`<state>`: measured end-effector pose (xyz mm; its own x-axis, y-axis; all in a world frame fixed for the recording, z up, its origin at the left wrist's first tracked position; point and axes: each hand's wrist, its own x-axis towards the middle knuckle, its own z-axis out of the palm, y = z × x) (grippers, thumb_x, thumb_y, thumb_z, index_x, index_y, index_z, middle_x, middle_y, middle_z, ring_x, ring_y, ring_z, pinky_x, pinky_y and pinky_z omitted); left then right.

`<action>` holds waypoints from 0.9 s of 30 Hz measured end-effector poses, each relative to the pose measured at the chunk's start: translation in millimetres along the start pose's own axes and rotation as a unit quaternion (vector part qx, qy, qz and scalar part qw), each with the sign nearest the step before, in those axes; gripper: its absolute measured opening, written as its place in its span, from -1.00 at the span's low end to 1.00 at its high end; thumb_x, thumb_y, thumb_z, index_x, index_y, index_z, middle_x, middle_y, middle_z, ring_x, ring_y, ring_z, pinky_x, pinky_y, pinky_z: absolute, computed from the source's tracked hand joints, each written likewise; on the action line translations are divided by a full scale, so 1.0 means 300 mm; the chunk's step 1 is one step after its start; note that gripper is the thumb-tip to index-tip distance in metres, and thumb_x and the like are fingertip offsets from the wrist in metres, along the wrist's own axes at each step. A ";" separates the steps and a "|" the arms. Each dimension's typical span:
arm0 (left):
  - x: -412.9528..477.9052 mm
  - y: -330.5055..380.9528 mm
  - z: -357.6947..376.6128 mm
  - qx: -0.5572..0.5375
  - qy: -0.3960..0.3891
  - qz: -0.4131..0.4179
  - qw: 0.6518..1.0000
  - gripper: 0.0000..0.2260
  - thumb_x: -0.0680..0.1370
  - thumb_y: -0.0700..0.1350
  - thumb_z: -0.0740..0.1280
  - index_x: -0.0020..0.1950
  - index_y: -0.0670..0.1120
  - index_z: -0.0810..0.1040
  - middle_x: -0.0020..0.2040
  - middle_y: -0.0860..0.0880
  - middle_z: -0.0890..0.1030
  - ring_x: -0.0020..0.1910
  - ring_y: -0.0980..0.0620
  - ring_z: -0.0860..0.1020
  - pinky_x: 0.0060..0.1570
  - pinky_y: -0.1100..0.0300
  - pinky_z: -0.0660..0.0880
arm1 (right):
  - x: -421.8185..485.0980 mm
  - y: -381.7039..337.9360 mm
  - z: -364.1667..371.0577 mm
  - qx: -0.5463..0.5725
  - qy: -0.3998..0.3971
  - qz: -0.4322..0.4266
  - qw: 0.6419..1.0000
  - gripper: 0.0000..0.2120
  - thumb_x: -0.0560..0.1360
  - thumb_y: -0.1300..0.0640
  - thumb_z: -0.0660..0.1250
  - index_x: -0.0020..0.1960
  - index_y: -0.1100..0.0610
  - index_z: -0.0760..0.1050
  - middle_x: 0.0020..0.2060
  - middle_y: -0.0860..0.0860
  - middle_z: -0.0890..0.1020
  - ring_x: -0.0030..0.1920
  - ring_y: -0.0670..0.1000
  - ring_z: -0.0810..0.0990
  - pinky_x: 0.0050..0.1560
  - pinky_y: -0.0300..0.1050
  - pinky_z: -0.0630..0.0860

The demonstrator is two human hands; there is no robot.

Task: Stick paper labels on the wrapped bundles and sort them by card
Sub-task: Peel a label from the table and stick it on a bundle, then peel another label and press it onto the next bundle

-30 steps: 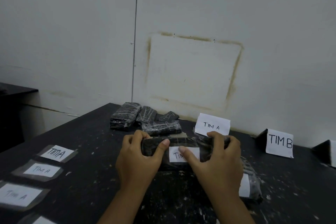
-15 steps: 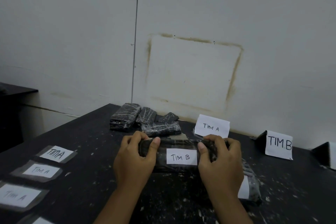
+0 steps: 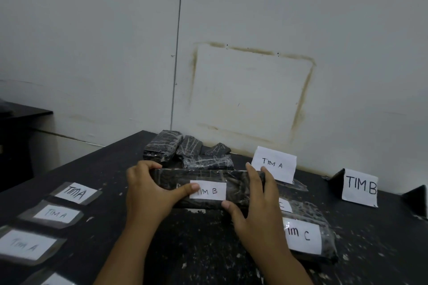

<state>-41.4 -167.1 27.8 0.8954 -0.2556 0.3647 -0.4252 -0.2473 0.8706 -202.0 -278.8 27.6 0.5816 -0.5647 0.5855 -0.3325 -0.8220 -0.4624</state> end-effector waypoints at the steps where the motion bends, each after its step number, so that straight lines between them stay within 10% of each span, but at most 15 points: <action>1: 0.007 -0.006 -0.006 -0.001 -0.002 -0.003 1.000 -0.23 -0.01 0.23 0.57 0.07 0.02 0.35 0.12 0.01 0.34 0.03 0.03 0.38 0.02 0.03 0.44 | -0.001 -0.005 0.003 0.000 -0.005 -0.008 1.000 -0.22 0.46 -0.07 0.34 0.50 -0.13 -0.08 0.51 0.04 -0.02 0.51 0.04 -0.03 0.45 0.00 0.17; 6: 0.037 -0.048 -0.016 0.000 -0.003 -0.025 1.000 -0.29 0.07 0.15 0.62 0.11 0.04 0.42 0.22 -0.06 0.45 0.16 -0.10 0.47 0.07 -0.03 0.47 | -0.010 -0.026 0.014 -0.084 -0.046 -0.009 0.995 -0.30 0.51 -0.14 0.22 0.49 -0.15 -0.12 0.52 0.07 -0.02 0.48 0.12 0.12 0.40 0.00 0.23; 11: 0.047 -0.094 -0.005 0.055 -0.057 -0.043 0.996 -0.30 0.07 0.21 0.61 0.11 0.09 0.43 0.25 -0.07 0.41 0.18 -0.10 0.46 0.13 -0.03 0.47 | -0.004 -0.005 0.053 -0.275 -0.011 -0.004 0.961 -0.32 0.18 -0.28 0.43 0.22 -0.01 0.47 0.00 0.15 0.66 -0.01 0.15 0.65 0.23 0.29 0.40; 17: 0.043 -0.116 0.012 0.080 -0.114 -0.049 0.989 -0.31 0.13 0.18 0.61 0.17 0.05 0.44 0.27 -0.07 0.40 0.18 -0.06 0.45 0.11 0.04 0.43 | -0.011 0.028 0.053 -0.313 -0.004 -0.002 0.950 -0.47 0.19 -0.29 0.32 0.07 -0.05 0.57 -0.24 -0.01 0.67 -0.09 0.10 0.64 0.31 0.43 -0.02; 27: 0.058 -0.139 0.025 0.117 -0.130 -0.049 0.983 -0.17 0.17 0.30 0.53 0.38 0.23 0.30 0.50 -0.03 0.22 0.45 -0.12 0.24 0.37 -0.21 0.25 | -0.010 0.029 0.057 -0.295 -0.013 0.016 0.955 -0.55 0.18 -0.26 0.41 -0.01 -0.07 0.59 -0.12 0.01 0.68 -0.03 0.09 0.64 0.33 0.40 -0.07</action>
<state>-9.0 -168.3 -4.7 0.8821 -0.4430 0.1601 -0.3851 -0.4824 0.7868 -194.0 -282.9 10.4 0.5796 -0.5940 0.5578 -0.7062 -0.7078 -0.0199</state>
